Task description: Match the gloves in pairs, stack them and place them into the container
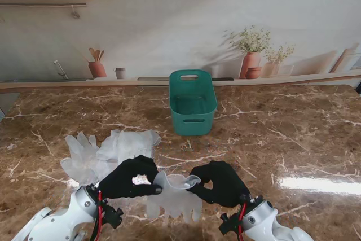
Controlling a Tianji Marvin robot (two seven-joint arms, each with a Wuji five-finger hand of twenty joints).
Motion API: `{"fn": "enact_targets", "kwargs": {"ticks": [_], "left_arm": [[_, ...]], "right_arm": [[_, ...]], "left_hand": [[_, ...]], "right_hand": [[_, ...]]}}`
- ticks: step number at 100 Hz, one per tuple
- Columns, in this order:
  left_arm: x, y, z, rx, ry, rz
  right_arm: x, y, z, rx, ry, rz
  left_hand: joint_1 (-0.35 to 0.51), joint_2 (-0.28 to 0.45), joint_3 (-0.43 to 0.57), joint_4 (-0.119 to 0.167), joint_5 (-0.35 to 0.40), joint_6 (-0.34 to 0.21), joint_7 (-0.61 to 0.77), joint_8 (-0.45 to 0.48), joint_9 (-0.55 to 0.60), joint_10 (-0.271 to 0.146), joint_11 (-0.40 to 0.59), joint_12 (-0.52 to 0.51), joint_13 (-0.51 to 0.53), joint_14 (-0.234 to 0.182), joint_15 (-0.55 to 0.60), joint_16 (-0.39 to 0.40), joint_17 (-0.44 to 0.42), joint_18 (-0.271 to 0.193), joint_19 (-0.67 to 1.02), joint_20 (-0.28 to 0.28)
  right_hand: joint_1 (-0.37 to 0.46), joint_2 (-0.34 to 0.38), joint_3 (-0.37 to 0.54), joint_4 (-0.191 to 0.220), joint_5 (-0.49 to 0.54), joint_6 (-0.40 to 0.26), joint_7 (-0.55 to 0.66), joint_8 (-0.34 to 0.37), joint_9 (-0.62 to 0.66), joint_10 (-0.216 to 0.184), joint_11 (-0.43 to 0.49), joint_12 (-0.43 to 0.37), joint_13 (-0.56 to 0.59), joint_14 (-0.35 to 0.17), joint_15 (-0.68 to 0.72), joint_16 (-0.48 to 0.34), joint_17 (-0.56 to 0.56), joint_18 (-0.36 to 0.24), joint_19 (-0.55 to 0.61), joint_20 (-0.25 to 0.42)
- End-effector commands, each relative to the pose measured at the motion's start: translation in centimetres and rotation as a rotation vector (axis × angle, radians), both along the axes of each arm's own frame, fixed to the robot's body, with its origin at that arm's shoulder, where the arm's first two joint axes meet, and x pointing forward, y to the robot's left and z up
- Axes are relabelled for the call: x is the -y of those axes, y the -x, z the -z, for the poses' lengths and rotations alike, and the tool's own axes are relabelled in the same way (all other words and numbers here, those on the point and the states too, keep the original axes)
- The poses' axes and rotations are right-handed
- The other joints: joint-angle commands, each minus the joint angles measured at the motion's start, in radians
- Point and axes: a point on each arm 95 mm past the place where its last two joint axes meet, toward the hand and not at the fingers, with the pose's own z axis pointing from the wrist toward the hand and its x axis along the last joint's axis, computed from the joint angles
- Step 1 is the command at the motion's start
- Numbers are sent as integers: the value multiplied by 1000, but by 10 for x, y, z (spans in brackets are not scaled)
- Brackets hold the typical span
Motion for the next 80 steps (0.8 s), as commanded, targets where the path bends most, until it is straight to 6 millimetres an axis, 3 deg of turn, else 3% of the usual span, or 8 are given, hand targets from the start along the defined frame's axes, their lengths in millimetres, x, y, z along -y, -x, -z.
{"fn": "enact_targets", "kwargs": {"ticks": [1,26,57,80], "left_arm": [[-1,6,7,-33,-9,12],[-5,-4,32,-141,-62,-2],[6,-42,59,-174,-160,-125],[18,-71,71,-111,-297,-229]], "right_arm": [[-1,6,6,-64,8,-5],[0,-11,23,-288,28,-3],[1,-77,62,-396,121,58],[1,-116,88,-345,227,128]], "left_hand": [[-28,-11,30,-33,40,11,53,-6,94,-34,-12,-49,55,-18,24,-18,14,1,53,19],[-28,14,28,-34,16,29,84,28,115,-26,26,-109,89,-14,34,-32,33,-5,98,18],[-16,17,29,-29,1,15,81,35,107,-12,25,-121,67,3,40,-27,7,-5,102,21],[-19,10,35,-24,8,6,71,28,99,-9,32,-118,52,9,52,-18,-4,-5,103,25]], "right_hand": [[-48,17,12,46,38,10,4,25,38,7,21,20,52,9,31,24,15,12,54,30],[-48,30,-7,68,50,28,-20,44,67,26,-14,1,87,21,39,13,40,15,84,24],[-45,30,-22,66,23,24,-42,39,33,29,-21,4,31,11,47,19,-12,-3,67,14],[-41,-19,-13,36,-6,11,-47,-44,4,27,-30,-17,10,-4,27,8,-25,-13,46,5]]}}
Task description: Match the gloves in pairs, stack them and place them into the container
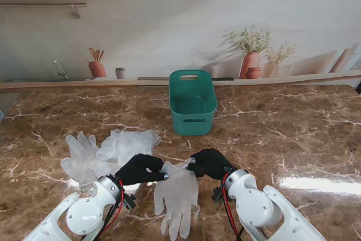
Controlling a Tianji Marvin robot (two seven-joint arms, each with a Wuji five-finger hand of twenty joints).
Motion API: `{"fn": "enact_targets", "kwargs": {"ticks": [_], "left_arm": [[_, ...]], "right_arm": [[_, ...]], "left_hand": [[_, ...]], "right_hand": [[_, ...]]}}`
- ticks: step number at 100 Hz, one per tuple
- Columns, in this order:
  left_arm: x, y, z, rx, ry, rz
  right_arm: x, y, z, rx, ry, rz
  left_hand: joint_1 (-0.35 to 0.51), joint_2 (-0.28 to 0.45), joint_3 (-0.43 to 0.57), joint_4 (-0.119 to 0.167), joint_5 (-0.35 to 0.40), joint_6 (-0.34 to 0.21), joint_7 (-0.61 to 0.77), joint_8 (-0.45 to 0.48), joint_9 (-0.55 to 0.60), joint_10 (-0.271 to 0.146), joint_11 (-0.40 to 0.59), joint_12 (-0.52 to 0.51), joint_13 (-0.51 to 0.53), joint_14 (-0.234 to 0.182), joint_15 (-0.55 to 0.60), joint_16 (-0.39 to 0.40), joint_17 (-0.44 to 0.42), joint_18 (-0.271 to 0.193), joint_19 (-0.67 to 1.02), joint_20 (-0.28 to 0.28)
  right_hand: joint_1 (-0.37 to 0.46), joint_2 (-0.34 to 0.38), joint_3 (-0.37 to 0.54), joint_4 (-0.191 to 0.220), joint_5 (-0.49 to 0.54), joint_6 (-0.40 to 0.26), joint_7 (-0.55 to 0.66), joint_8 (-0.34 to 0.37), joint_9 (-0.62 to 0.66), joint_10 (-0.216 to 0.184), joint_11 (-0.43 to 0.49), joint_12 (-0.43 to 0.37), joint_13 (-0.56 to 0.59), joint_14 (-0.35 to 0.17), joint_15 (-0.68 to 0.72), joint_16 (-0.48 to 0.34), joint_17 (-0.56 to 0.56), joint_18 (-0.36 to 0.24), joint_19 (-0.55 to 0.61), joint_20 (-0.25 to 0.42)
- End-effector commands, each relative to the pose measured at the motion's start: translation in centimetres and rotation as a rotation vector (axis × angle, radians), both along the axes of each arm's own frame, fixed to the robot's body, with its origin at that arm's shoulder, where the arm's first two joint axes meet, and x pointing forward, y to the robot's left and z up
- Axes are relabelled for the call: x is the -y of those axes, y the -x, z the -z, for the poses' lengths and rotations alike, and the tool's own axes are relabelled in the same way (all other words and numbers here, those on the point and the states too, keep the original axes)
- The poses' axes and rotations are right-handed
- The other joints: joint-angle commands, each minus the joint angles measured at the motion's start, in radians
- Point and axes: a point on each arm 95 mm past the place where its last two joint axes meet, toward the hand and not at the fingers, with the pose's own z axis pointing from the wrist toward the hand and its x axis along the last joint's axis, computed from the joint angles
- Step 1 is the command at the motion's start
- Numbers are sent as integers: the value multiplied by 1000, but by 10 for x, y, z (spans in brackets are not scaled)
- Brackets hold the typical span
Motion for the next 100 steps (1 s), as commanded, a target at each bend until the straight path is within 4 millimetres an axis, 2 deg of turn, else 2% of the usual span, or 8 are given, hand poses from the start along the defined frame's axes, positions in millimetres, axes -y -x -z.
{"fn": "enact_targets", "kwargs": {"ticks": [1,20,44,70,77,81,86,100], "left_arm": [[6,-8,3,0,-19,-27],[15,-25,16,36,-153,-89],[25,-37,25,90,-271,-141],[28,-51,27,115,-404,-160],[29,-53,27,113,-438,-162],[29,-53,27,101,-465,-152],[28,-53,26,95,-491,-142],[26,-54,23,96,-497,-151]], "right_arm": [[0,-7,9,-25,13,13],[2,-27,30,87,174,29],[2,-44,48,230,307,31],[-3,-57,50,327,356,36],[-5,-59,49,337,379,40],[-5,-59,49,339,395,42],[-4,-60,48,337,414,49],[-1,-57,44,323,460,85]], "left_hand": [[-8,5,41,-24,9,-25,24,2,59,-5,28,-9,4,10,38,4,-19,-6,37,16],[-15,2,46,-28,11,-21,23,2,45,-11,31,-5,-29,15,43,11,-36,-4,38,20],[-39,-35,39,-47,1,-68,50,22,-40,-57,12,134,-162,4,0,24,-75,-14,8,15],[-33,-27,8,-43,-63,-20,0,44,-102,-40,-17,188,-220,7,-17,21,-92,-22,-16,-10],[-96,-11,63,-41,-146,27,-238,109,-282,-7,-76,145,-316,12,-72,-1,-120,-32,-41,-38],[-174,28,129,16,-207,54,-352,119,-433,18,-108,27,-399,4,-129,-31,-144,-47,-71,-53],[-202,48,113,34,-293,97,-469,91,-608,47,-163,-33,-503,-6,-212,-99,-170,-86,-132,-81],[-207,109,60,45,-363,146,-573,47,-799,59,-197,-120,-614,-36,-320,-229,-160,-141,-290,-199]], "right_hand": [[-28,-21,8,-3,-11,-17,4,-20,-3,-3,-6,-17,-17,-26,3,7,-8,-16,9,5],[-42,-39,25,-5,-4,-41,36,-38,6,-16,7,-25,-9,-34,-1,4,-1,-17,5,0],[-46,-59,32,-1,5,-70,70,-20,20,-33,26,-22,9,-48,5,6,22,-21,4,-8],[-17,-72,-8,7,6,-108,86,7,16,-50,38,-16,9,-67,4,7,28,-31,3,-14],[-17,-69,-14,14,8,-106,84,7,16,-50,38,-16,10,-66,3,6,29,-31,3,-15],[-19,-69,-16,20,8,-101,79,4,17,-50,36,-18,11,-64,0,4,31,-30,2,-17],[-25,-71,-16,25,5,-88,64,-12,13,-48,24,-27,7,-61,-10,-2,29,-29,-4,-22],[-51,-111,-46,14,-84,-57,0,-124,-62,-39,-55,-83,-48,-60,-92,-41,-3,-39,-41,-49]]}}
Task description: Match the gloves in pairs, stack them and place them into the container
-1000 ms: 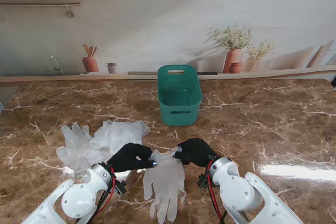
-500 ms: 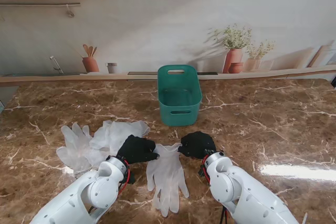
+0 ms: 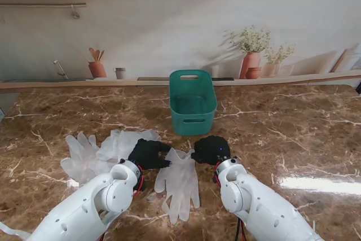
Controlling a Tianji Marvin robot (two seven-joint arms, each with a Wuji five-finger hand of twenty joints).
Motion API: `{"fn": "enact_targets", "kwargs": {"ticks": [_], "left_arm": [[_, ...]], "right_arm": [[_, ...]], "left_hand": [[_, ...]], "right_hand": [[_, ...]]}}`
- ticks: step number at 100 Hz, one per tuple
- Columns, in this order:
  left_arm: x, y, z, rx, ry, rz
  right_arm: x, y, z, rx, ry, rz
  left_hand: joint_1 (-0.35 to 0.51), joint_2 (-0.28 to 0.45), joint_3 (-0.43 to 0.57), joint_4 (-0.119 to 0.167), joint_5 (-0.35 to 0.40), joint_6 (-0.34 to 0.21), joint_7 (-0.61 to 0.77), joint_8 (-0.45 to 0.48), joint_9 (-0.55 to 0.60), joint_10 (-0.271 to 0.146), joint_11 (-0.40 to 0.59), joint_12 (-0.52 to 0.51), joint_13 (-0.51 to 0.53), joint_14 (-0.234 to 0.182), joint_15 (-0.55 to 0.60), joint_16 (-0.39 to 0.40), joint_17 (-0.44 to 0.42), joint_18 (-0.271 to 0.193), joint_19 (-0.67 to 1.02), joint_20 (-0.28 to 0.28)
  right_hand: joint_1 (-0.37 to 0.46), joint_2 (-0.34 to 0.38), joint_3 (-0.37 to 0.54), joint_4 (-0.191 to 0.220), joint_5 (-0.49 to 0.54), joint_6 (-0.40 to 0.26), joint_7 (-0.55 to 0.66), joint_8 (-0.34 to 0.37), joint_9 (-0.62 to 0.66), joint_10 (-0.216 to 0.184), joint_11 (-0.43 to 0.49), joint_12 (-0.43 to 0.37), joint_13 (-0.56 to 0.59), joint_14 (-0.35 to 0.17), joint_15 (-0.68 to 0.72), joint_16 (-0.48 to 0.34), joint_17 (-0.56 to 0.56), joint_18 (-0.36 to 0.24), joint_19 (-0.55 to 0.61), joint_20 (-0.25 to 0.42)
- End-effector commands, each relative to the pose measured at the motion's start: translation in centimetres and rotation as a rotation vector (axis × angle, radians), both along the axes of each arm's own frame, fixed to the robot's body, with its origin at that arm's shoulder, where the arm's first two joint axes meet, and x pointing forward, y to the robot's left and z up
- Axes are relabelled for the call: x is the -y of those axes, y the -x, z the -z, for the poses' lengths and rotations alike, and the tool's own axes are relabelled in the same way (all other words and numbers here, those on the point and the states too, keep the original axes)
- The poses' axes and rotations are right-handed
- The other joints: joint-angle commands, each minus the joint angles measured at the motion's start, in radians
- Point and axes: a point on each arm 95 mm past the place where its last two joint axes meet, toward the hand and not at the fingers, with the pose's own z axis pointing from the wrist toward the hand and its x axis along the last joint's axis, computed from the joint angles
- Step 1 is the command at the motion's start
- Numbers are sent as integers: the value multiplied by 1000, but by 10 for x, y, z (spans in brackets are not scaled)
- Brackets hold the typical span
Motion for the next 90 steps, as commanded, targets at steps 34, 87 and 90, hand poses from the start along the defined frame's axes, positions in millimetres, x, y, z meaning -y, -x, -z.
{"fn": "enact_targets", "kwargs": {"ticks": [34,87,90], "left_arm": [[-25,8,-18,48,45,-137],[-75,1,-58,105,16,-108],[-78,-1,-59,101,14,-105]], "right_arm": [[18,17,-12,-26,22,136],[51,48,-54,51,-94,68],[52,50,-55,54,-92,64]], "left_hand": [[2,201,-186,62,-48,34,-32,-18,-120,15,-27,-66,-99,0,-65,-109,-6,-72,-124,-153],[-11,173,-221,62,-35,-12,-21,-12,-140,-17,-70,-91,-106,-39,-96,-160,8,-116,-218,-258],[-6,166,-220,63,-36,-16,-21,-12,-140,-21,-72,-92,-105,-42,-97,-162,7,-113,-221,-261]], "right_hand": [[-173,139,-146,164,-257,121,-456,25,-287,-4,-207,-181,-154,-11,-284,-163,-89,-46,-144,-88],[-199,158,-216,179,-409,122,-572,-61,-472,-2,-450,-471,-298,-65,-692,-458,-172,-188,-477,-414],[-202,160,-219,179,-413,120,-575,-62,-479,-2,-455,-475,-305,-65,-695,-461,-177,-188,-480,-418]]}}
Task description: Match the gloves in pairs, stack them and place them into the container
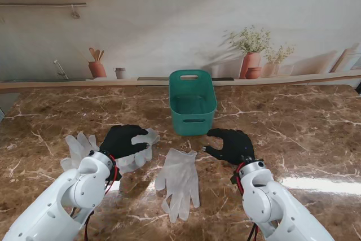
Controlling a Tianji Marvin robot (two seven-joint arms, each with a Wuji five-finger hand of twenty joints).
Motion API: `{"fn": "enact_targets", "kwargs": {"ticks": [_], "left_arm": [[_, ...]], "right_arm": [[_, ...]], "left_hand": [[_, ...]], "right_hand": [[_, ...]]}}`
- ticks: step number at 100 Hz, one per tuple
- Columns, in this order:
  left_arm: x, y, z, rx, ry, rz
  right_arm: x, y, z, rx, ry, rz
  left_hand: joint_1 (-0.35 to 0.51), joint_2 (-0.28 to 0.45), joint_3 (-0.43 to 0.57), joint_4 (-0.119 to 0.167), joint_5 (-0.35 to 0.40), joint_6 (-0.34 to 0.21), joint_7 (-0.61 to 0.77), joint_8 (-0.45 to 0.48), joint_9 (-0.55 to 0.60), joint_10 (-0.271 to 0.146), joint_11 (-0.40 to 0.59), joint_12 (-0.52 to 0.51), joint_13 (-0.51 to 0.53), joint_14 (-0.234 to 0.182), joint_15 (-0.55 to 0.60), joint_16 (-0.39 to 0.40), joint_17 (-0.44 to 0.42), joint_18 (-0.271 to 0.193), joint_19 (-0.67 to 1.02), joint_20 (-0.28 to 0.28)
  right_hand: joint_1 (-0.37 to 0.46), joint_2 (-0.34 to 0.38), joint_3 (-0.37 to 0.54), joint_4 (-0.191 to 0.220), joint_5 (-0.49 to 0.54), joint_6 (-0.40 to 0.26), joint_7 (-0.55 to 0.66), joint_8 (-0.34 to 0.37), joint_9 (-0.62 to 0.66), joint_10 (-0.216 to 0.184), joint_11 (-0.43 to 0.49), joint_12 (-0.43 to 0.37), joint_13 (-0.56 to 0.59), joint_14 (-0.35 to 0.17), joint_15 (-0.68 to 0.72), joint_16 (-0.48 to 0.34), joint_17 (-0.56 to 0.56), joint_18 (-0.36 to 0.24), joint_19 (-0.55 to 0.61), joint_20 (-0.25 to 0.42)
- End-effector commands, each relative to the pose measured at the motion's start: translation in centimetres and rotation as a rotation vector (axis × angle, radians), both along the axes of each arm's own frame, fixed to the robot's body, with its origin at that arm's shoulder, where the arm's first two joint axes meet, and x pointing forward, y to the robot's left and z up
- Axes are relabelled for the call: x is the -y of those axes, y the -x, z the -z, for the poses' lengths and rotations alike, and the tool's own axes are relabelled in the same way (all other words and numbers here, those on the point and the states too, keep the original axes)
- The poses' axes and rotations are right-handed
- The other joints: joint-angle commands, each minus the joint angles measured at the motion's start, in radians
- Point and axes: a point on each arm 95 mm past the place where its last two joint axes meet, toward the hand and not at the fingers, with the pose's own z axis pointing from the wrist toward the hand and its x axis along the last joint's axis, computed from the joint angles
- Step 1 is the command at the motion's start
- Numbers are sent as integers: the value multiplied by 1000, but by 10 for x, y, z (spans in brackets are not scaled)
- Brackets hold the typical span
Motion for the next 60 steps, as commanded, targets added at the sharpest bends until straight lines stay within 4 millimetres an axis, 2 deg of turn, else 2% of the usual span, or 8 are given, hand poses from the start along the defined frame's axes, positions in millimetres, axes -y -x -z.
{"fn": "enact_targets", "kwargs": {"ticks": [1,9,11,16,28,47,60], "left_arm": [[-10,-4,-3,1,-11,1],[-20,-11,-7,-17,-38,30],[-23,-13,-8,-23,-47,38],[-29,-19,-11,-35,-73,61],[-40,-34,-18,-49,-141,102],[-48,-62,-20,-88,-225,114],[-46,-77,-13,-128,-256,116]], "right_arm": [[5,9,5,-22,29,-4],[9,13,4,-15,27,-12],[10,14,4,-12,24,-11],[11,15,4,-4,22,-5],[14,16,4,10,17,3],[17,12,2,17,9,8],[21,11,-1,26,7,9]], "left_hand": [[-6,-6,-40,25,1,-32,4,2,-43,-29,-33,-17,-39,-42,-31,-15,-5,-26,-31,-19],[4,-36,-5,28,-7,-51,3,2,-46,-37,-40,-22,-42,-54,-42,-26,-7,-26,-62,-38],[-7,-54,39,22,-8,-62,7,4,-49,-42,-40,-23,-43,-58,-44,-29,-4,-26,-80,-39],[2,-77,65,21,-21,-87,3,3,-56,-47,-42,-24,-49,-65,-48,-32,-7,-28,-89,-38],[-12,-124,168,9,-53,-130,-12,-5,-64,-54,-43,-25,-53,-67,-56,-32,-10,-25,-106,-11],[-49,-164,174,3,-85,-111,-33,-15,-95,-42,-43,-24,-80,-62,-64,-29,-19,-11,-128,1],[-93,-162,106,-1,-88,-102,-32,-17,-120,-35,-46,-27,-113,-49,-69,-13,-33,19,-184,36]], "right_hand": [[-62,14,-20,43,-41,-14,-23,-13,-30,-8,-26,-25,-37,-23,-22,-27,-22,-41,-27,-30],[-63,15,-23,45,-42,-18,-25,-15,-42,-10,-35,-33,-50,-22,-28,-33,-29,-40,-34,-37],[-62,15,-23,46,-41,-17,-25,-15,-42,-9,-35,-34,-50,-22,-29,-34,-29,-39,-34,-38],[-60,15,-23,47,-41,-18,-25,-16,-43,-6,-35,-37,-49,-21,-28,-35,-28,-37,-34,-40],[-57,12,-21,48,-38,-19,-24,-16,-42,-7,-34,-41,-49,-23,-28,-38,-27,-34,-34,-43],[-57,11,-24,48,-40,-18,-26,-19,-48,-7,-37,-48,-55,-23,-32,-43,-30,-35,-37,-49],[-55,12,-23,48,-40,-19,-25,-19,-48,-6,-36,-50,-54,-23,-31,-45,-30,-33,-37,-51]]}}
